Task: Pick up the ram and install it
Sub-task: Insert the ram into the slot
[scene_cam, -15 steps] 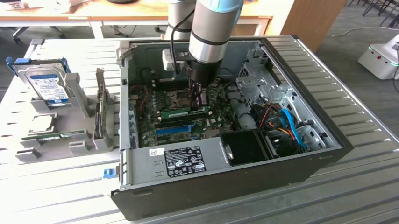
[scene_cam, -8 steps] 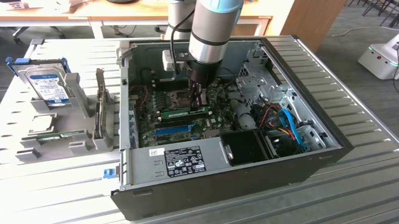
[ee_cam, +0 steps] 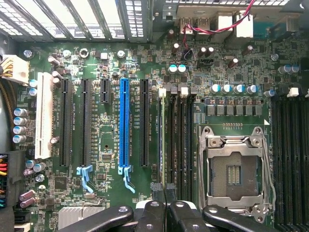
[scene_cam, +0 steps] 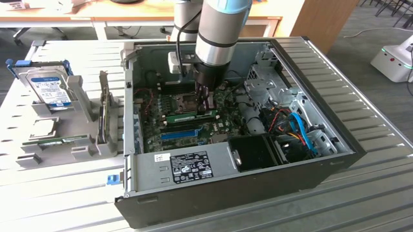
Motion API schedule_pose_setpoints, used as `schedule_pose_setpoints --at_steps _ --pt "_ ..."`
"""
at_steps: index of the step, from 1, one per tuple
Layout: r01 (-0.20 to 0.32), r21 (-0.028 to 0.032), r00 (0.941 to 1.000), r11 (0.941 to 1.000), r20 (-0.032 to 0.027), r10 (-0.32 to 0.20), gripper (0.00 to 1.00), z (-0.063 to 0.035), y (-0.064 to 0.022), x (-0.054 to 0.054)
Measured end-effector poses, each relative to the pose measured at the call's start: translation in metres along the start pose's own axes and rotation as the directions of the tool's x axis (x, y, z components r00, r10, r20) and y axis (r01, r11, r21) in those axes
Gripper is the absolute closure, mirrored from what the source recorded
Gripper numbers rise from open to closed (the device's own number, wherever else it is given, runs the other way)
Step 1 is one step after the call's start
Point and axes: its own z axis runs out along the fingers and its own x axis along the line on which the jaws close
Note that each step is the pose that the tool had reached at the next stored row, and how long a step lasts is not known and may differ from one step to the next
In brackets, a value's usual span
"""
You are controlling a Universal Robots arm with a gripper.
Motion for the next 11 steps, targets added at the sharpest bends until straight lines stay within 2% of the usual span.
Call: schedule_pose_setpoints --at_steps 11 --pt "0.000 0.0001 1.0000 1.0000 -0.0001 0.000 0.88 -0.0002 -0.0017 0.0000"
